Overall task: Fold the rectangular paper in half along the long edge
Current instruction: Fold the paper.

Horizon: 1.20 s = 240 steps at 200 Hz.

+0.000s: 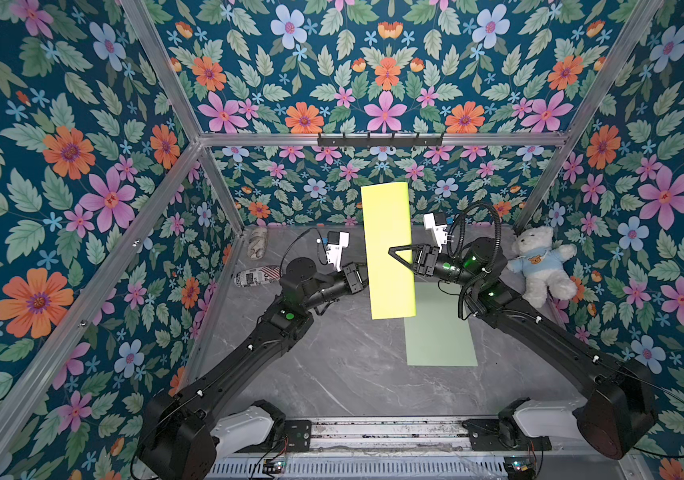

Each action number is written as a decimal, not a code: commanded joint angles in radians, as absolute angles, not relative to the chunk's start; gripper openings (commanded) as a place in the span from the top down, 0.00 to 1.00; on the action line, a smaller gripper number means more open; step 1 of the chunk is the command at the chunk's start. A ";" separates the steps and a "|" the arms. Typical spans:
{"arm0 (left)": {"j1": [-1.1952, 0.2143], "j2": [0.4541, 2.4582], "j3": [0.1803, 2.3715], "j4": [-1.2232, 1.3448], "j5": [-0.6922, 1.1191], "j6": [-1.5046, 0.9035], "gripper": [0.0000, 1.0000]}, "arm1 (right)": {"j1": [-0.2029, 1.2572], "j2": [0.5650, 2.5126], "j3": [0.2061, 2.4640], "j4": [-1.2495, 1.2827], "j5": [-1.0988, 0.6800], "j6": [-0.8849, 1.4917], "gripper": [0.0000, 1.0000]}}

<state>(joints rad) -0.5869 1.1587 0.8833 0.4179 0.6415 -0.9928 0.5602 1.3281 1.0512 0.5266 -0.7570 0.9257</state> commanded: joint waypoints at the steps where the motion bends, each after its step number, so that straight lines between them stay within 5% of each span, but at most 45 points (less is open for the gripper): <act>1: -0.586 1.155 0.893 0.434 0.638 -0.979 1.00 | 0.561 1.327 1.055 0.536 -0.774 0.917 0.67; 240: -0.586 1.143 0.866 0.454 0.640 -0.988 1.00 | 0.547 1.313 0.962 0.761 -0.693 1.034 0.70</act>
<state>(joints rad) -0.5869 1.1511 0.8703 0.4202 0.6384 -0.9932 0.5449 1.3125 0.9600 0.6643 -0.6983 1.0016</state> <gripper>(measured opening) 0.049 0.302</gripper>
